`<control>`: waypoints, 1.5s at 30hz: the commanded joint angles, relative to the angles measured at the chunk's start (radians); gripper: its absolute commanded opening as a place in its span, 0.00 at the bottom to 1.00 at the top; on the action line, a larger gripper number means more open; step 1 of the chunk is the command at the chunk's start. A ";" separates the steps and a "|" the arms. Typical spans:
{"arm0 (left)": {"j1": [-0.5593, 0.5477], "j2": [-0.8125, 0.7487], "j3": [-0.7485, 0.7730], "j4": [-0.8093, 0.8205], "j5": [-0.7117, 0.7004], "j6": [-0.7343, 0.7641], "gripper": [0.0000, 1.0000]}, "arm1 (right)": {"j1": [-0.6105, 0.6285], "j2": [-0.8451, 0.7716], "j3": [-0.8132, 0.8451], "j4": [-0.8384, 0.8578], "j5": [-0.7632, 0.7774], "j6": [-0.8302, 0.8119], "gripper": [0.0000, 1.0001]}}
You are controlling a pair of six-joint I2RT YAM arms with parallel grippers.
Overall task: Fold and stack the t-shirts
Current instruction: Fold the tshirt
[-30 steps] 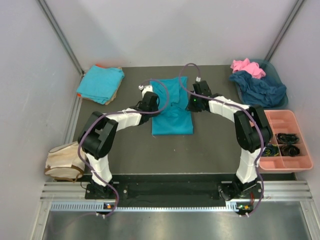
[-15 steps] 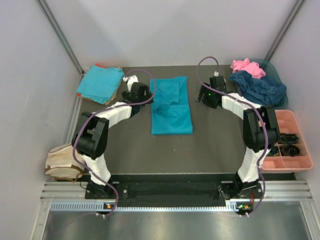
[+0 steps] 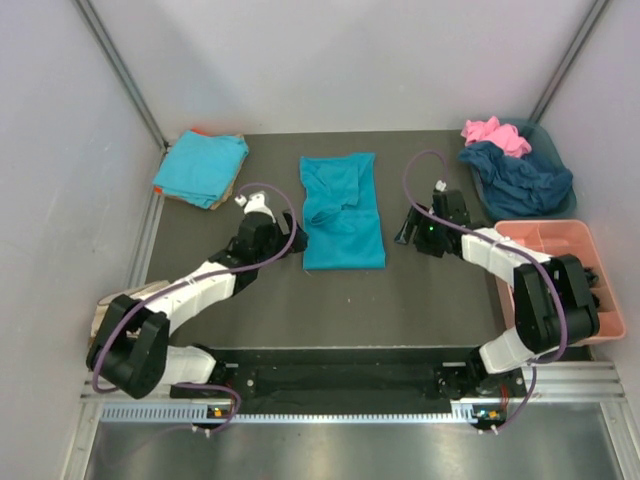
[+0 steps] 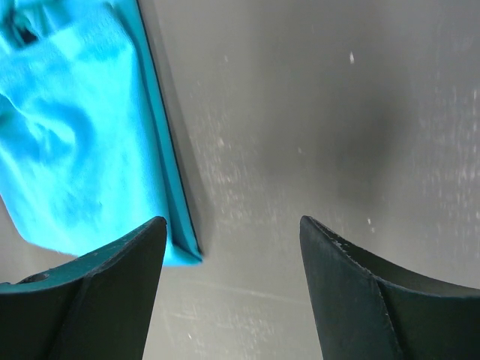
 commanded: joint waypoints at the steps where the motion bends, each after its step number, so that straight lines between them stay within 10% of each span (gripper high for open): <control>1: -0.043 -0.012 -0.044 0.251 0.180 -0.035 0.98 | 0.008 -0.062 -0.052 0.060 -0.017 0.013 0.72; 19: -0.049 0.462 0.275 0.452 0.300 -0.014 0.99 | 0.012 -0.019 -0.052 0.058 -0.025 0.010 0.73; 45: 0.120 0.724 0.614 0.445 0.253 0.135 0.99 | 0.013 0.014 -0.072 0.080 -0.065 0.014 0.73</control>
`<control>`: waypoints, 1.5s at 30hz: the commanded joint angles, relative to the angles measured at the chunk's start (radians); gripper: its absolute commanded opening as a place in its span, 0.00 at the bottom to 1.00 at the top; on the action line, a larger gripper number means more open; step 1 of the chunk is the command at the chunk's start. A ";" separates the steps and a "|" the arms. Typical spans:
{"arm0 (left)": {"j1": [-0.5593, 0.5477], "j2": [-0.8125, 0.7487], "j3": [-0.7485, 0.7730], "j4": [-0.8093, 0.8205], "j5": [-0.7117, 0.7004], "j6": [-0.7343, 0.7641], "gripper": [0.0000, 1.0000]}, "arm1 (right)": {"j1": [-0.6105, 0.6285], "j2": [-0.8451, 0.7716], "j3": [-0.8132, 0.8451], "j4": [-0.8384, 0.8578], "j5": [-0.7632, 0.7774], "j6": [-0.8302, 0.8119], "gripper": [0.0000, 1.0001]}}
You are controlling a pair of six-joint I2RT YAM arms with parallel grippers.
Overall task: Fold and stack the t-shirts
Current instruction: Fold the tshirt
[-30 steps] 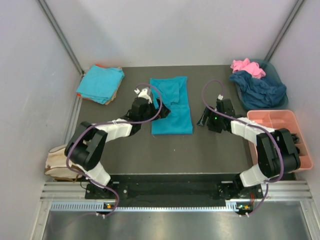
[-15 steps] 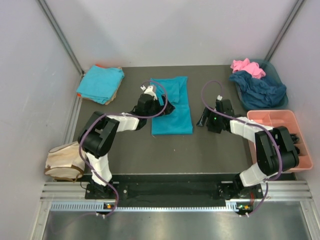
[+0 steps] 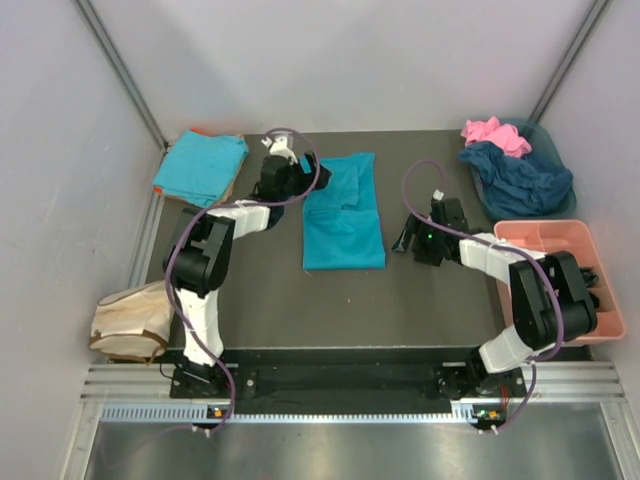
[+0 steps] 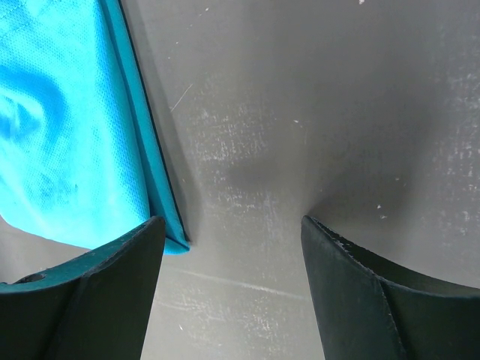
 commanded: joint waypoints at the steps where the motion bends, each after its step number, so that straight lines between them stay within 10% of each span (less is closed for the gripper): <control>1: 0.021 0.013 0.050 0.002 -0.021 0.040 0.99 | 0.012 0.006 0.010 0.031 -0.021 -0.002 0.73; 16: -0.068 -0.530 -0.553 -0.142 -0.154 -0.090 0.99 | 0.042 -0.013 -0.061 0.081 -0.079 0.005 0.74; 45: -0.272 -0.455 -0.748 -0.111 -0.172 -0.189 0.93 | 0.153 0.064 -0.118 0.141 -0.130 0.062 0.74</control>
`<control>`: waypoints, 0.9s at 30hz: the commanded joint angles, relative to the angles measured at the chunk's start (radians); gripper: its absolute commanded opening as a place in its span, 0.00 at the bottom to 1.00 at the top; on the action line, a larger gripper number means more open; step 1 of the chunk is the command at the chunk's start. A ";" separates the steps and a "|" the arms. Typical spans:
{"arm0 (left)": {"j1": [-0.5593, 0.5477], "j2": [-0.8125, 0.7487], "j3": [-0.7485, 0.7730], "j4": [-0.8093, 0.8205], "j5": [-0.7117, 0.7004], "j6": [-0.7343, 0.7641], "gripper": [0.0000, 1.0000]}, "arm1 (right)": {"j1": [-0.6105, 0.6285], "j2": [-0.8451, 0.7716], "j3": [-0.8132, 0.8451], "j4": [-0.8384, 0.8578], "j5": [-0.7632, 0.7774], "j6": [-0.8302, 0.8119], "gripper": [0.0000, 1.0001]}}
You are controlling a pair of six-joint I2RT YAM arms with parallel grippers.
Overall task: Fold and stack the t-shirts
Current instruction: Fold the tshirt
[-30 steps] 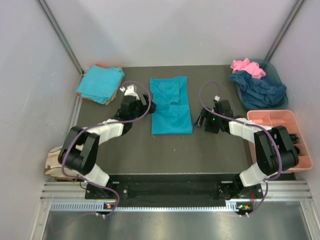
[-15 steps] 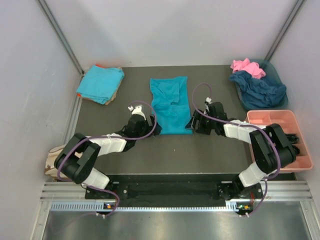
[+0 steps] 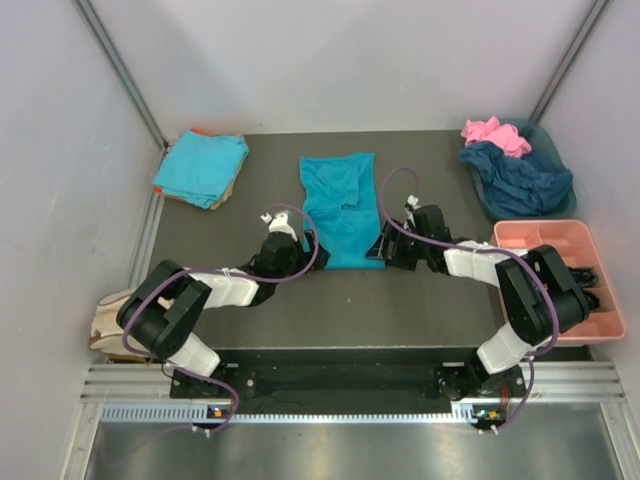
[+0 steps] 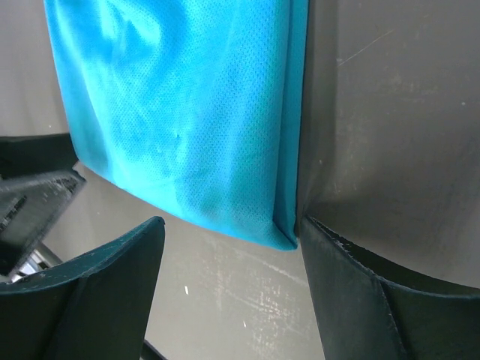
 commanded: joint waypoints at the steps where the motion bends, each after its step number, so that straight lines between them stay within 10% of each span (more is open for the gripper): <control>1: -0.045 -0.004 -0.043 -0.123 0.008 -0.022 0.92 | 0.025 0.012 -0.069 -0.079 0.026 0.003 0.74; 16: -0.064 -0.074 -0.109 -0.168 -0.044 -0.025 0.91 | 0.025 -0.002 -0.103 -0.087 0.043 -0.005 0.69; 23: -0.062 -0.048 -0.102 -0.151 -0.055 -0.020 0.88 | 0.024 -0.001 -0.106 -0.087 0.054 -0.014 0.30; 27: -0.062 -0.022 -0.098 -0.131 -0.049 -0.017 0.61 | 0.025 0.004 -0.105 -0.087 0.054 -0.016 0.06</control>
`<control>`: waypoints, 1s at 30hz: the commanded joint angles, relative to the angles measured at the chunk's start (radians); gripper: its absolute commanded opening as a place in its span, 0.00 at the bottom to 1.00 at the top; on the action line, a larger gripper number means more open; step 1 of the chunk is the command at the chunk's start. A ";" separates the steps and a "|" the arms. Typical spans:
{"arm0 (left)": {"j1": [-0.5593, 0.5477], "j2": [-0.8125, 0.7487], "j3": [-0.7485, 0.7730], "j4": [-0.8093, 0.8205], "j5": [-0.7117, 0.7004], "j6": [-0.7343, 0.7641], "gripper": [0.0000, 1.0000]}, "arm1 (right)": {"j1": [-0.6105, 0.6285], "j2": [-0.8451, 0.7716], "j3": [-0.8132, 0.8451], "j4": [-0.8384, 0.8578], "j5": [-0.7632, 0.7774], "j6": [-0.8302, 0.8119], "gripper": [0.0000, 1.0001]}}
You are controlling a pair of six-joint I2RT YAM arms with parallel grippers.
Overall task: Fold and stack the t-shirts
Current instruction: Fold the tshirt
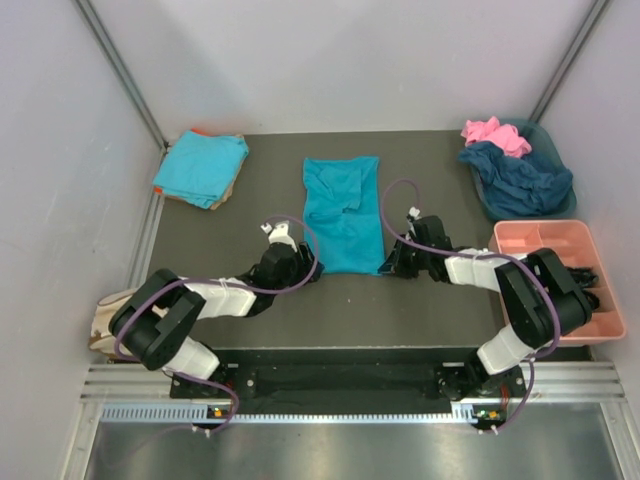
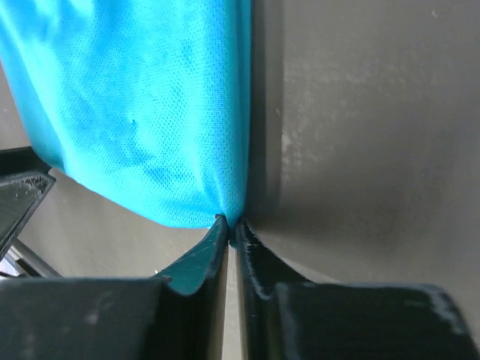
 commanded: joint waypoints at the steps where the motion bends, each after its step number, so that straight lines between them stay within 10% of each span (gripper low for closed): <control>1: -0.002 0.060 -0.022 -0.095 -0.005 0.002 0.55 | 0.014 0.026 -0.026 -0.096 0.030 -0.025 0.05; 18: -0.002 0.038 -0.009 -0.158 -0.008 0.035 0.00 | 0.014 -0.012 0.012 -0.171 0.045 -0.060 0.00; 30: -0.002 -0.136 0.172 -0.405 0.013 0.118 0.00 | 0.012 -0.148 0.157 -0.338 0.033 -0.091 0.00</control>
